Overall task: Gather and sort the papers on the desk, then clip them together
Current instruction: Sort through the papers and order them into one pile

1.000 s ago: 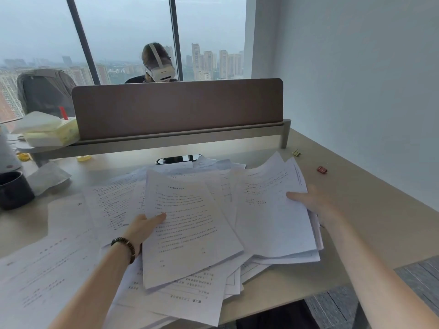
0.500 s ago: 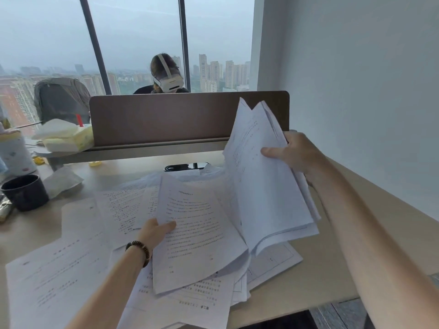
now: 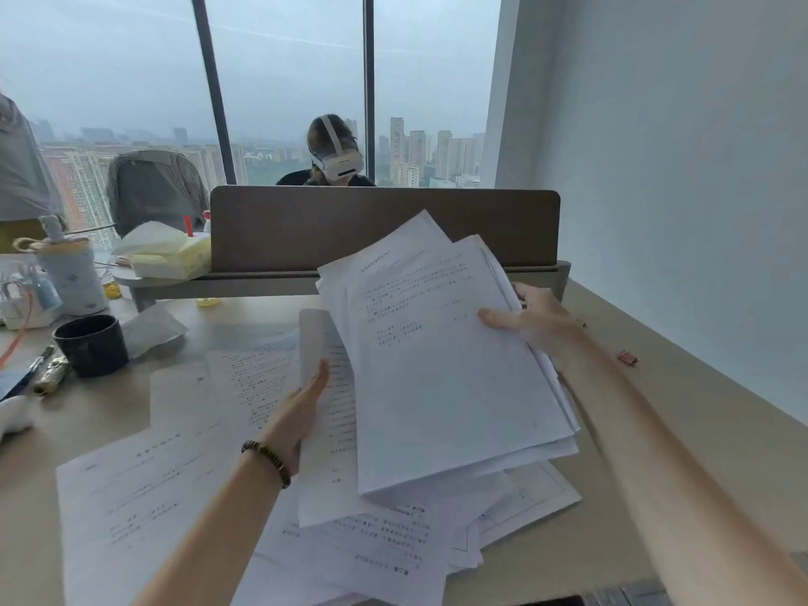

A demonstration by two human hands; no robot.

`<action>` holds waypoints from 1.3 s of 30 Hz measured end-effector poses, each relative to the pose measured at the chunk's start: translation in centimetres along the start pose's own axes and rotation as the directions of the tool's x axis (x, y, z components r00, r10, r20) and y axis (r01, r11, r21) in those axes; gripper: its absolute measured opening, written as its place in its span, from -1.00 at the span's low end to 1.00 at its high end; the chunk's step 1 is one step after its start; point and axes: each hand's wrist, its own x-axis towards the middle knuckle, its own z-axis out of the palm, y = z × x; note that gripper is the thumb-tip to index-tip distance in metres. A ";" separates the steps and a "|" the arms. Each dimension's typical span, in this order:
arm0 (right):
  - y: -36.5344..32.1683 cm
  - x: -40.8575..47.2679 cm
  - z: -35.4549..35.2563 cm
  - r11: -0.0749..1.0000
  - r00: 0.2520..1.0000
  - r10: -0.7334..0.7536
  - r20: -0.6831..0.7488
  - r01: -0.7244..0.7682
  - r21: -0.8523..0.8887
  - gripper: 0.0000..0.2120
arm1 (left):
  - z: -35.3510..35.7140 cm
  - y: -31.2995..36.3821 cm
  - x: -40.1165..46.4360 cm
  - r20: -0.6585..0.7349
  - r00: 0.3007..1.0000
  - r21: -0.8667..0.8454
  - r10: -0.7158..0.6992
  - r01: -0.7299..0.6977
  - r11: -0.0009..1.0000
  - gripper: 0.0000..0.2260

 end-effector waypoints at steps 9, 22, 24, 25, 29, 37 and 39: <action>8.2 -0.7 5.0 0.934 0.954 0.273 0.121 -0.293 0.206 -0.77 | 1.0 1.6 -1.0 0.068 0.976 -0.068 0.205 -0.200 0.977 -0.85; 7.2 -1.1 5.6 0.983 0.999 0.017 -0.035 -0.010 0.184 -0.73 | 0.2 2.9 -0.7 -0.013 0.876 0.116 0.483 -0.478 0.870 -0.89; 6.6 -1.3 5.3 0.986 0.999 -0.025 -0.036 0.031 0.166 -0.76 | 0.1 3.2 -1.1 0.019 0.867 0.073 0.498 -0.498 0.864 -0.65; 6.3 -1.4 5.2 0.983 0.999 -0.047 -0.027 0.051 0.174 -0.76 | 0.1 3.3 -1.3 0.032 0.865 0.046 0.501 -0.502 0.864 -0.54; 5.1 -2.0 5.2 0.963 0.991 -0.134 0.026 0.124 0.241 -0.68 | 0.2 3.3 -1.8 0.054 0.855 -0.042 0.515 -0.514 0.857 -0.40; 3.1 -2.6 5.9 0.926 0.965 -0.261 0.007 0.248 0.285 -0.64 | 0.7 4.2 -2.7 0.078 0.835 -0.054 0.545 -0.542 0.838 -0.48; 2.5 -2.9 5.7 0.905 0.955 -0.297 -0.004 0.283 0.317 -0.62 | 0.8 4.7 -3.0 0.088 0.825 -0.051 0.558 -0.556 0.830 -0.52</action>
